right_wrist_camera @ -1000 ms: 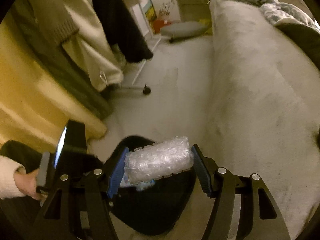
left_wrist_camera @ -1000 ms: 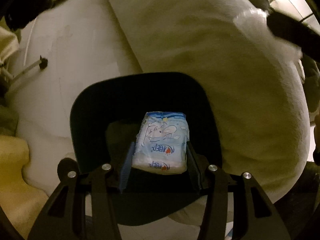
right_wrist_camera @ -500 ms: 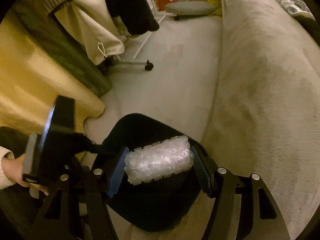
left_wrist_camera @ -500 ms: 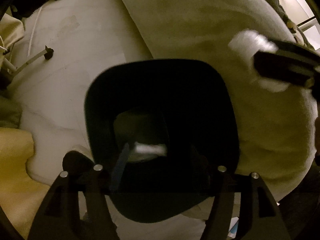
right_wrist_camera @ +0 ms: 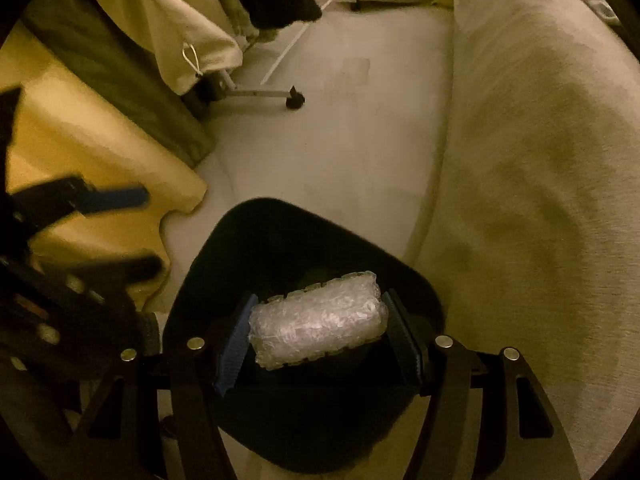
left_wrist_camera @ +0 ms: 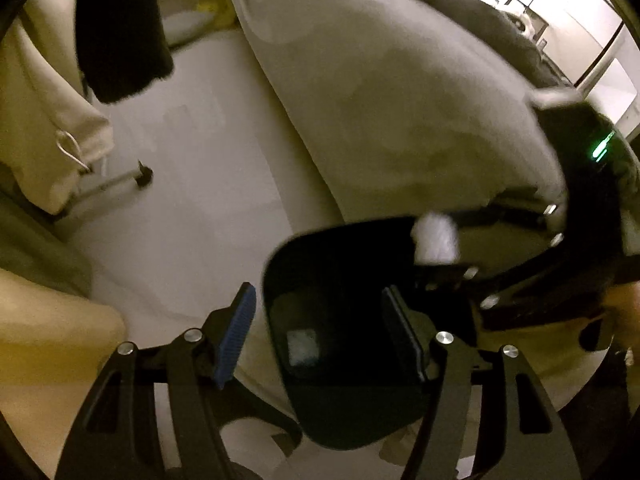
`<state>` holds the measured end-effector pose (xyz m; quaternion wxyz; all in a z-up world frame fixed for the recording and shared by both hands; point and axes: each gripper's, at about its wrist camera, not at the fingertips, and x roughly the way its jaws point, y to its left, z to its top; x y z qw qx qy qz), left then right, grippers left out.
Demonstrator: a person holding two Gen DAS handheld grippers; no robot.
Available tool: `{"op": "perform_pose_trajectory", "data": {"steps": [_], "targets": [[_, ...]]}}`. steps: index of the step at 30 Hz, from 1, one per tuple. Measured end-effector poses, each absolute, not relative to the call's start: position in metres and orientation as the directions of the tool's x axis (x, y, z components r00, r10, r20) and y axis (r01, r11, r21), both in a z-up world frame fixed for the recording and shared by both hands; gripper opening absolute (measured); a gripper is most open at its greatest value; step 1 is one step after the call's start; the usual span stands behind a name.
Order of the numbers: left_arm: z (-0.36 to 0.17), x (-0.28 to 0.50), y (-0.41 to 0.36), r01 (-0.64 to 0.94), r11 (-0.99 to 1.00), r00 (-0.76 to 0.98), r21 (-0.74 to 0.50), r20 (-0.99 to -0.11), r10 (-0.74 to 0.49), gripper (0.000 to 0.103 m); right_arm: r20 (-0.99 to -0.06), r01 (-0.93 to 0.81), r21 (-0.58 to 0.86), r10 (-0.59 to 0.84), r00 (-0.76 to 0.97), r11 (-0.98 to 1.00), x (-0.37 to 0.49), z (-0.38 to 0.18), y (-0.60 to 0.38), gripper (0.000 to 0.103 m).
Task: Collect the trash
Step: 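Lower the right tool into the bin and release the bubble wrap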
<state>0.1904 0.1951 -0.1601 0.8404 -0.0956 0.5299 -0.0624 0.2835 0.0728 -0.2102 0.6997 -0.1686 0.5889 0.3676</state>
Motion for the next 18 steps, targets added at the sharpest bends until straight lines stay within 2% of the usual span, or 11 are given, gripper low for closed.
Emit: {"op": "perform_pose_trajectory", "data": {"steps": [13, 18], "targets": [[-0.113, 0.188, 0.223, -0.002, 0.967, 0.556, -0.256, -0.804, -0.211, 0.045, -0.978, -0.743, 0.173, 0.201, -0.052, 0.647, 0.26, -0.281, 0.108, 0.065], [-0.09, 0.19, 0.225, 0.013, 0.961, 0.6, -0.275, -0.767, -0.228, 0.044, -0.984, -0.751, 0.163, 0.156, -0.081, 0.64, 0.248, -0.303, 0.107, 0.066]]}}
